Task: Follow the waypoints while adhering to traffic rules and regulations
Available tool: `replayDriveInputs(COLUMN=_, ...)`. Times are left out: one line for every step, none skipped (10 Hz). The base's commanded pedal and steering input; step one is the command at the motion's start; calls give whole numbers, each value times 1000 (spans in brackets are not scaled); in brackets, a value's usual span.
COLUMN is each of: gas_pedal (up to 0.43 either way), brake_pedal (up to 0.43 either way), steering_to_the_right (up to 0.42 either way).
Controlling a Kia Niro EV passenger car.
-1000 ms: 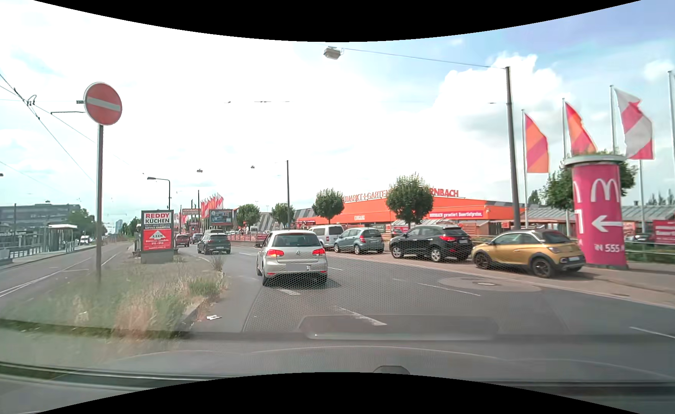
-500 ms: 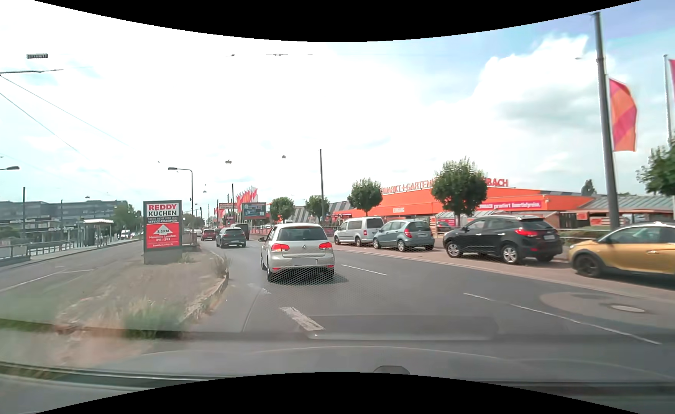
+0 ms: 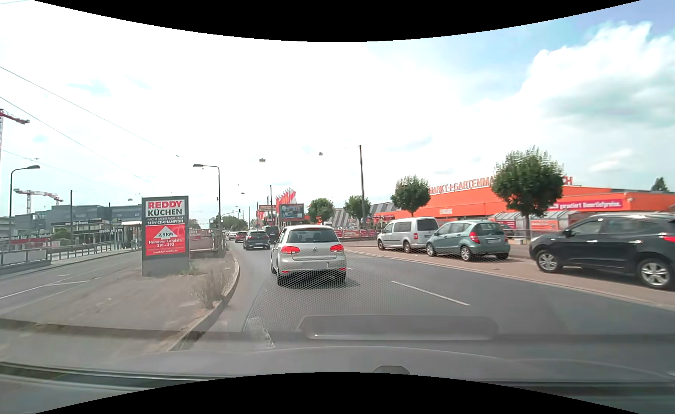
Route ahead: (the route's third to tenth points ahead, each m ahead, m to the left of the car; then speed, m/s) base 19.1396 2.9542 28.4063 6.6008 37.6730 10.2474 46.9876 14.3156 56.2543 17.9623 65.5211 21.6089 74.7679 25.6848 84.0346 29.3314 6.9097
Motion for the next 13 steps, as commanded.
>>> replayDriveInputs(gas_pedal=79, brake_pedal=0, steering_to_the_right=-144)
replayDriveInputs(gas_pedal=79, brake_pedal=0, steering_to_the_right=-139)
replayDriveInputs(gas_pedal=79, brake_pedal=0, steering_to_the_right=-135)
replayDriveInputs(gas_pedal=79, brake_pedal=0, steering_to_the_right=-129)
replayDriveInputs(gas_pedal=79, brake_pedal=0, steering_to_the_right=-124)
replayDriveInputs(gas_pedal=79, brake_pedal=0, steering_to_the_right=-119)
replayDriveInputs(gas_pedal=87, brake_pedal=0, steering_to_the_right=-116)
replayDriveInputs(gas_pedal=87, brake_pedal=0, steering_to_the_right=-114)
replayDriveInputs(gas_pedal=87, brake_pedal=0, steering_to_the_right=-111)
replayDriveInputs(gas_pedal=87, brake_pedal=0, steering_to_the_right=-107)
replayDriveInputs(gas_pedal=87, brake_pedal=0, steering_to_the_right=-104)
replayDriveInputs(gas_pedal=87, brake_pedal=0, steering_to_the_right=-101)
replayDriveInputs(gas_pedal=87, brake_pedal=0, steering_to_the_right=-100)
